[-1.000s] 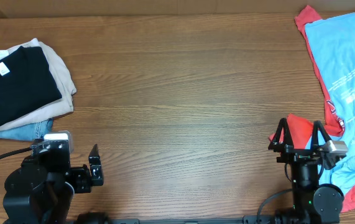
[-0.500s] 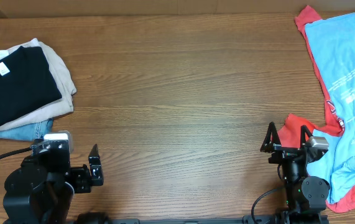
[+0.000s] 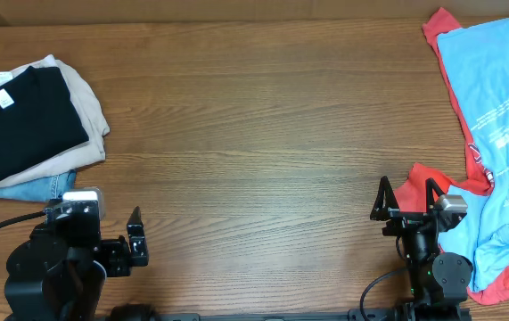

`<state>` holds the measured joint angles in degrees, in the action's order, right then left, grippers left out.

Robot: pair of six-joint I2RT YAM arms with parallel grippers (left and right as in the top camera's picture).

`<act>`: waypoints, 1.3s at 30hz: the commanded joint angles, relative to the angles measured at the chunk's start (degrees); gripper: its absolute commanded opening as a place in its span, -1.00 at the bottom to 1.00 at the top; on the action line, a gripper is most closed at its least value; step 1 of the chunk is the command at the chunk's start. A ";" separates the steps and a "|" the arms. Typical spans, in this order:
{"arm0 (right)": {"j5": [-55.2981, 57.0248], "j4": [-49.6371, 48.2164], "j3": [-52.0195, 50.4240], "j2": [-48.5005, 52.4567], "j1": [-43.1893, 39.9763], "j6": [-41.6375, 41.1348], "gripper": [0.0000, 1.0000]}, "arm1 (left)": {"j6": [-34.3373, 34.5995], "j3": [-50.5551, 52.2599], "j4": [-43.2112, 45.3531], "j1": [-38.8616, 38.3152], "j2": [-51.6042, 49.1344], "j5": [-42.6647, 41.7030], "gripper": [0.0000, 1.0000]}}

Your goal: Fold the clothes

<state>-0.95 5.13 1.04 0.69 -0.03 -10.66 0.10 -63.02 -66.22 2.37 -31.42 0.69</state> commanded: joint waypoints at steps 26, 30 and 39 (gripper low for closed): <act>-0.22 -0.33 -0.57 -0.52 -0.20 0.22 1.00 | 0.33 6.43 -0.48 0.17 2.93 -0.02 1.00; -0.22 -0.33 -0.57 -0.52 -0.20 0.22 1.00 | 0.35 16.35 5.62 0.17 9.86 -0.74 0.99; -0.22 -0.33 -0.57 -0.52 -0.20 0.24 1.00 | 4.79 41.48 28.76 0.17 27.08 -0.72 1.00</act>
<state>-1.08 5.17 1.04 0.69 -0.01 -10.66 2.00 -26.33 -41.17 2.37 -7.60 0.64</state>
